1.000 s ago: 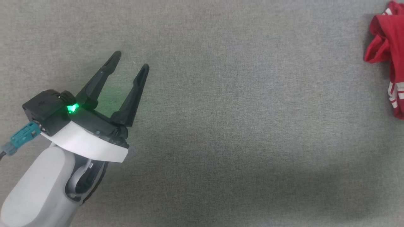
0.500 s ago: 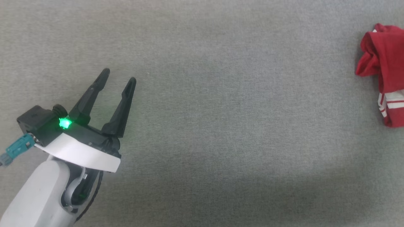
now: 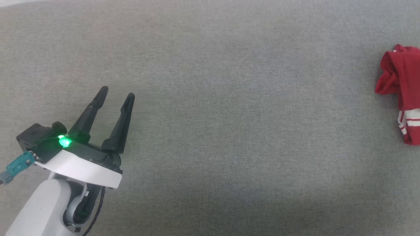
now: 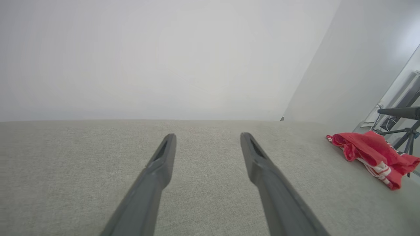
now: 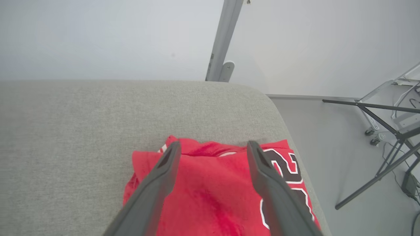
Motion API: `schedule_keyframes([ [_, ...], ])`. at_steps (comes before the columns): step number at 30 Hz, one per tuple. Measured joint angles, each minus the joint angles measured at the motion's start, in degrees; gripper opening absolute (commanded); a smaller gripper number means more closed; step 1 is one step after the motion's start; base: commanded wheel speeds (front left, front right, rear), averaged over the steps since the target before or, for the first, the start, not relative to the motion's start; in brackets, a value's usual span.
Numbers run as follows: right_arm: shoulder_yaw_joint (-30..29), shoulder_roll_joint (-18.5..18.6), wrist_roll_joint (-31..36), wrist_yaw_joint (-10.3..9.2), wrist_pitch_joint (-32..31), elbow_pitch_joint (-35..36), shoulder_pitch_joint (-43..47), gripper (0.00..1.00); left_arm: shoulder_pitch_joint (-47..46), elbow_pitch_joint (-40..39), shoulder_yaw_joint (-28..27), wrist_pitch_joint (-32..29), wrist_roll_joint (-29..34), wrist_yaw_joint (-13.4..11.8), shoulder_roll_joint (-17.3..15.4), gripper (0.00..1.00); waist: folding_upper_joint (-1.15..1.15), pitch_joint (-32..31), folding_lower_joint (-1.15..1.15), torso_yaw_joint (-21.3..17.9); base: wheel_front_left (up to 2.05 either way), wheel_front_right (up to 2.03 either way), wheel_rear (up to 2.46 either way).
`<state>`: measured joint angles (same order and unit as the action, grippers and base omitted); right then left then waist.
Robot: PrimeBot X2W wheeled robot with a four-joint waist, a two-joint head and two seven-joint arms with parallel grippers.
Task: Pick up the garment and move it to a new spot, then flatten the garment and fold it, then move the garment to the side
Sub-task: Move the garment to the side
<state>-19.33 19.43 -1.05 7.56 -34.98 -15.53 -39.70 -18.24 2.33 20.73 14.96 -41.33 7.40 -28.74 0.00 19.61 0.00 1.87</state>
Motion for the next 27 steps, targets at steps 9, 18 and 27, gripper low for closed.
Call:
schedule_keyframes([
  [9,3.7,-0.7,-4.0,0.0,5.2,-4.0,0.6,1.0,2.3,1.5,-2.5,0.0,0.1,0.0,0.7,1.0,0.0,-3.4,0.0,1.7,0.0,0.0,0.0],
  [18,9.1,0.2,-9.8,0.0,11.4,-8.3,3.4,1.0,6.0,2.9,-6.0,0.0,1.4,0.0,1.6,1.0,0.0,-7.0,0.0,3.5,0.0,0.0,0.0],
  [27,15.0,-0.4,-14.4,0.0,19.8,-10.6,6.1,1.0,10.1,4.3,-10.8,0.0,2.6,0.0,2.1,1.0,0.0,-10.3,0.0,4.9,0.0,0.0,0.0],
])
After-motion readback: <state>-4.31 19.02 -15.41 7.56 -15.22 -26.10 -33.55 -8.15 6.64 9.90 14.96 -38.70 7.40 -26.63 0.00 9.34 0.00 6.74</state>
